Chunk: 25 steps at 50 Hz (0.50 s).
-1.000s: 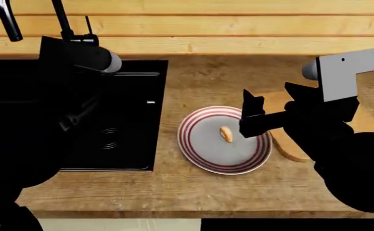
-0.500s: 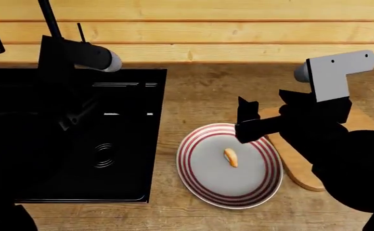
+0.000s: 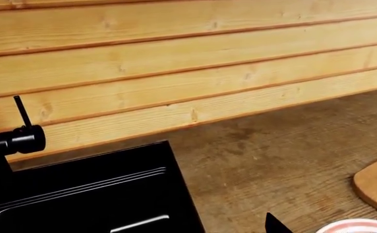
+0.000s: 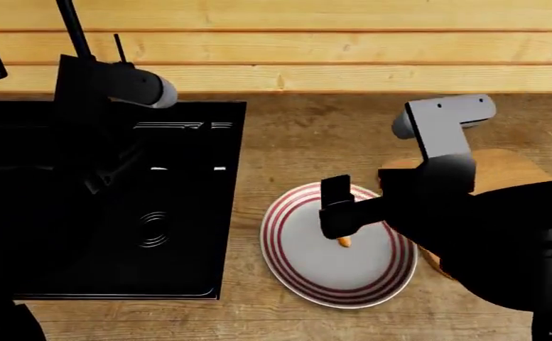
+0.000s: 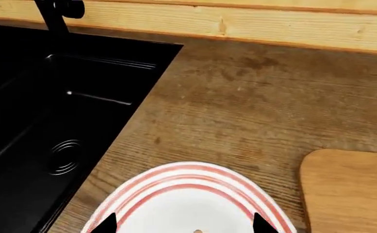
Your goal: Pick the sushi from the plate and place it on the cutting board. Then pick the condiment bottle from the cabinet and place it next to the cutting board.
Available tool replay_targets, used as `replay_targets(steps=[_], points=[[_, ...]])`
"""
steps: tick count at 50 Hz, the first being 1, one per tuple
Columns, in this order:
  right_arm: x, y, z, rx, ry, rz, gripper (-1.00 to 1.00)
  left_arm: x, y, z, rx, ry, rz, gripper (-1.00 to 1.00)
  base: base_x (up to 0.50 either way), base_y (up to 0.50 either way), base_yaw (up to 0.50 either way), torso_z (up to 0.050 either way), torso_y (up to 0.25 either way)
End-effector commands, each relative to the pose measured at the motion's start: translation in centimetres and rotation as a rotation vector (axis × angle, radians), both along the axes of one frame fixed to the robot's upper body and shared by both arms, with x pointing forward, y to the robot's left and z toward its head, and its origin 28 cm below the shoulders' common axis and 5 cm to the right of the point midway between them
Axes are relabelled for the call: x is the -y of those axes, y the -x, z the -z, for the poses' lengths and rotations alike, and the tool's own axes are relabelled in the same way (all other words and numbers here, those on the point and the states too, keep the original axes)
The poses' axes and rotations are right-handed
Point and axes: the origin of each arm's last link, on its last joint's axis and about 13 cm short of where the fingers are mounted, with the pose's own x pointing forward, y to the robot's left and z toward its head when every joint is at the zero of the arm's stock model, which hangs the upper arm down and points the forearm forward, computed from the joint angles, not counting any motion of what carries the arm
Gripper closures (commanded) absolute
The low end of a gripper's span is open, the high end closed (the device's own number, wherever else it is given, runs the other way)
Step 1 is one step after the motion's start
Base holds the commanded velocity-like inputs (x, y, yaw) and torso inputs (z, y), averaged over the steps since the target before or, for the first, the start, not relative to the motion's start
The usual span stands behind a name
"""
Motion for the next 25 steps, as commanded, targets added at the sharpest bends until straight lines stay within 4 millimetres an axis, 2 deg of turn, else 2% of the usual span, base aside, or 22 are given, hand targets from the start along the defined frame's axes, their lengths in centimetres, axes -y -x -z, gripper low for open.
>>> replay_targets(steps=[1, 25], points=[[-0.2, -0.2, 0.7, -0.083, 0.017, -0.011, -1.0, 0.0, 0.0, 0.2, -0.006, 0.0, 0.001, -1.0, 0.0, 0.0, 0.0, 0.0, 0.0], [-0.2, -0.9, 2.5, -0.161, 0.055, -0.006, -1.0, 0.0, 0.0, 0.7, -0.022, -0.004, 0.003, -1.0, 0.0, 0.0, 0.0, 0.0, 0.0]])
